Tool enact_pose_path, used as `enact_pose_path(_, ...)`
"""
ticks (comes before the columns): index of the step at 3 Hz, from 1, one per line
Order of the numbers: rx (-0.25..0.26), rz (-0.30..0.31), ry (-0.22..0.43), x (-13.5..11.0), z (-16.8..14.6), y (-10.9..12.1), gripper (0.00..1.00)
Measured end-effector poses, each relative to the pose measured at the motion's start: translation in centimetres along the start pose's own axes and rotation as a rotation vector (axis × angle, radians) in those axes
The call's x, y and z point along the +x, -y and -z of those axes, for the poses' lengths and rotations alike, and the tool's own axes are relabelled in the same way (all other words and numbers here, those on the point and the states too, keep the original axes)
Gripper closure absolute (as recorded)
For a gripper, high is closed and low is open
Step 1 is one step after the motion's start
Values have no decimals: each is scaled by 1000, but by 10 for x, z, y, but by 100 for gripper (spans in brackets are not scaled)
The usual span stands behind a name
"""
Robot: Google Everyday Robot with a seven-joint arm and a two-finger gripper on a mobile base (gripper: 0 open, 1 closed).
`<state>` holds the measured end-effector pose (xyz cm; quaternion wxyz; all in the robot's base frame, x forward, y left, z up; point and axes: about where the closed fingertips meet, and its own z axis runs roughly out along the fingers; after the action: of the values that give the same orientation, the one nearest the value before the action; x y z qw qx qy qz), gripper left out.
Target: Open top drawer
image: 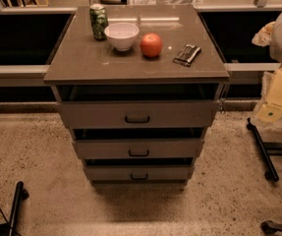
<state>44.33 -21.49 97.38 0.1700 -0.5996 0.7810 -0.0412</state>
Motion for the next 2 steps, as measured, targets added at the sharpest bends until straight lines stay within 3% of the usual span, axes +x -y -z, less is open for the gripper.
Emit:
enact_pose_path(1,-16,0,65,4,-42,-10,0)
enact_pose_path(2,-35,-15,184,9,-106,-14,0)
